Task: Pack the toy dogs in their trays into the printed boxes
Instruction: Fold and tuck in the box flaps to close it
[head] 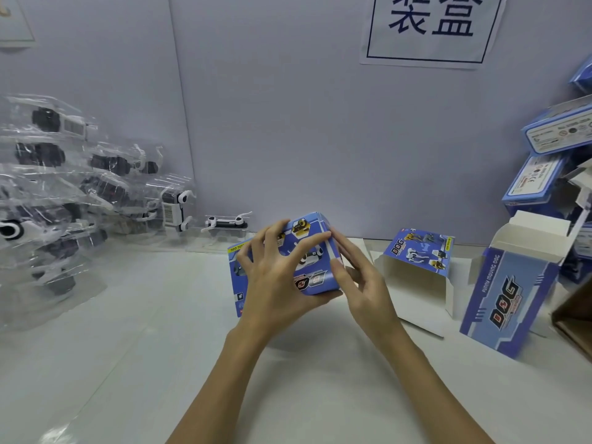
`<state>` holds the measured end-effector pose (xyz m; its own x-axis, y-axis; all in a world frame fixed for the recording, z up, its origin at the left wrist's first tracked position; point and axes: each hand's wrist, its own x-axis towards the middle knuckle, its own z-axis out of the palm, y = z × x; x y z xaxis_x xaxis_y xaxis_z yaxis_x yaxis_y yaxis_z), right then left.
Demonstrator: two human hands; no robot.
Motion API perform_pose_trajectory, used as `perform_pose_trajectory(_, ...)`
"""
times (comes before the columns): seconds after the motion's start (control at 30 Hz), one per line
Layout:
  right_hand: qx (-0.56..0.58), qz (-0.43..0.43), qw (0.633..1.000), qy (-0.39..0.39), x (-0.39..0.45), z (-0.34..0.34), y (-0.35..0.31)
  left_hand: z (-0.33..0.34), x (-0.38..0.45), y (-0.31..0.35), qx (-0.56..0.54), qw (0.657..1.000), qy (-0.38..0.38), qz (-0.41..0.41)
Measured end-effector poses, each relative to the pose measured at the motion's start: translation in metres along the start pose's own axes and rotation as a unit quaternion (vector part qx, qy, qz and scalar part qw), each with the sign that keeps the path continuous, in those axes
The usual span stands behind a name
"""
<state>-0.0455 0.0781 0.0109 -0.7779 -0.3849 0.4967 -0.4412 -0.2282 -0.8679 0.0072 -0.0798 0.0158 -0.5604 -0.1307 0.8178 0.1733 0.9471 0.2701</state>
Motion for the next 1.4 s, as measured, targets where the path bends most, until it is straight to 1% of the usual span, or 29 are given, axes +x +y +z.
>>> perform_pose_trajectory(0.07,-0.035,-0.006,0.999,0.008,-0.001,0.005,0.003,-0.001,0.0,0.002,0.0,1.0,-0.001,-0.008)
perform_pose_trajectory(0.17,-0.047,-0.03,0.998,0.022,-0.004,0.012,0.007,-0.001,0.0,0.002,0.002,1.0,-0.002,0.001)
perform_pose_trajectory(0.33,-0.066,-0.04,0.996,0.048,-0.006,0.02,0.013,0.003,0.0,0.004,0.031,1.0,-0.003,0.002)
perform_pose_trajectory(0.6,-0.15,-0.064,0.986,0.028,-0.006,0.02,0.016,0.003,0.0,0.0,0.057,0.998,-0.011,0.023)
perform_pose_trajectory(0.7,-0.154,-0.047,0.987,0.006,-0.008,0.02,0.021,0.003,0.0,0.001,0.059,0.998,-0.005,0.024)
perform_pose_trajectory(0.87,-0.163,-0.052,0.984,0.042,-0.009,0.021,0.023,0.004,-0.001,0.003,0.087,0.995,-0.016,0.034)
perform_pose_trajectory(1.0,-0.181,-0.047,0.981,0.044,-0.009,0.02,0.024,0.002,0.0,0.002,0.102,0.994,-0.014,0.036)
perform_pose_trajectory(1.2,-0.196,-0.089,0.976,0.021,-0.009,0.021,0.018,-0.001,0.003,0.002,0.087,0.994,0.023,0.054)
perform_pose_trajectory(1.4,-0.191,-0.069,0.979,0.019,-0.009,0.023,0.014,0.0,-0.001,0.002,0.073,0.997,0.001,0.032)
